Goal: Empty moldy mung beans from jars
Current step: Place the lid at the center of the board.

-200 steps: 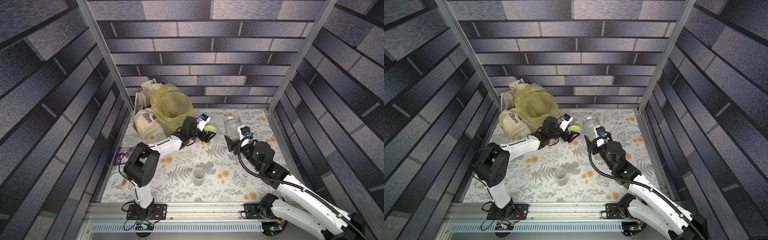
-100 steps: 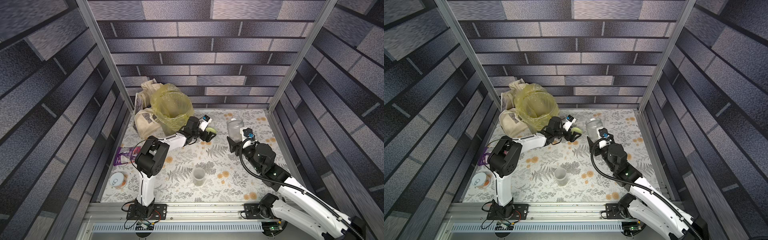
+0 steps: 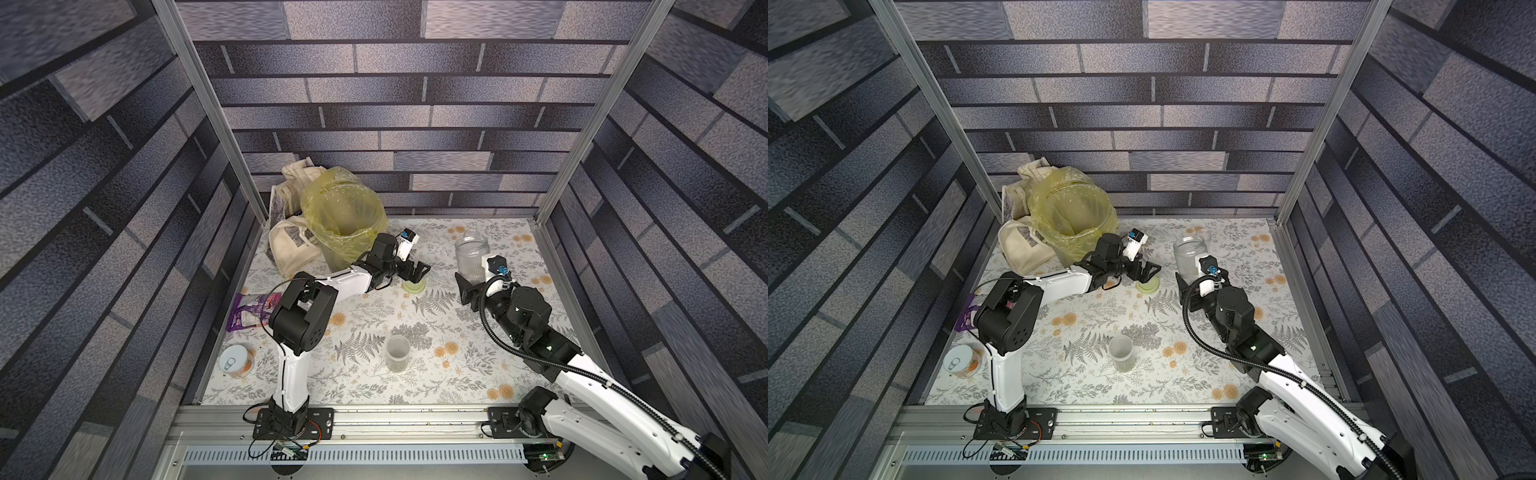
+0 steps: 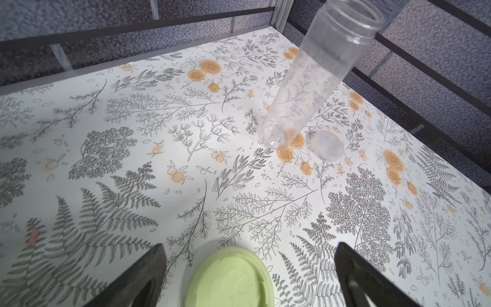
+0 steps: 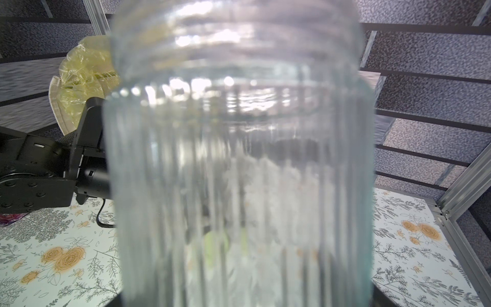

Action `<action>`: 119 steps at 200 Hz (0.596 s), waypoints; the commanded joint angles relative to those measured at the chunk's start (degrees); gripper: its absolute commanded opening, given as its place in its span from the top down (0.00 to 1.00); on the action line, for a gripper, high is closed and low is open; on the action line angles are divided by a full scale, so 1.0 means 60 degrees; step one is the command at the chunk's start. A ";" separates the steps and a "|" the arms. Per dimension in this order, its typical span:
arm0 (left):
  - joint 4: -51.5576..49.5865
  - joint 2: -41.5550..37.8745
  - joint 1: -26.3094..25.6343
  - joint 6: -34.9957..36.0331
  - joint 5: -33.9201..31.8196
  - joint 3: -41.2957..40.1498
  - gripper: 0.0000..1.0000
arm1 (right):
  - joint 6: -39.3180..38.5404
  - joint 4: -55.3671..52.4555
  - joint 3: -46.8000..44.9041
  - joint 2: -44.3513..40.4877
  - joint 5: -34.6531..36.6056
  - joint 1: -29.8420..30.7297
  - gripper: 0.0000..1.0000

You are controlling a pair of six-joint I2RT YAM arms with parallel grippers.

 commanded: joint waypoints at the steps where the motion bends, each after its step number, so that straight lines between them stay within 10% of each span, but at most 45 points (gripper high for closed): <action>1: -0.0296 -0.1486 -0.0087 -0.0732 -0.0710 -0.0412 0.00 | 0.0143 0.0874 0.0179 -0.0101 -0.0245 -0.0099 0.61; 64: 0.0118 -0.6073 -0.1219 -0.1130 -0.0610 -0.1919 0.00 | 0.0218 0.0907 0.0490 0.0027 -0.1951 -0.0173 0.61; 119: 0.0537 -0.6511 -0.1649 -0.2510 -0.0042 -0.1727 0.00 | 0.0490 0.1486 0.0507 0.0207 -0.2365 -0.0174 0.61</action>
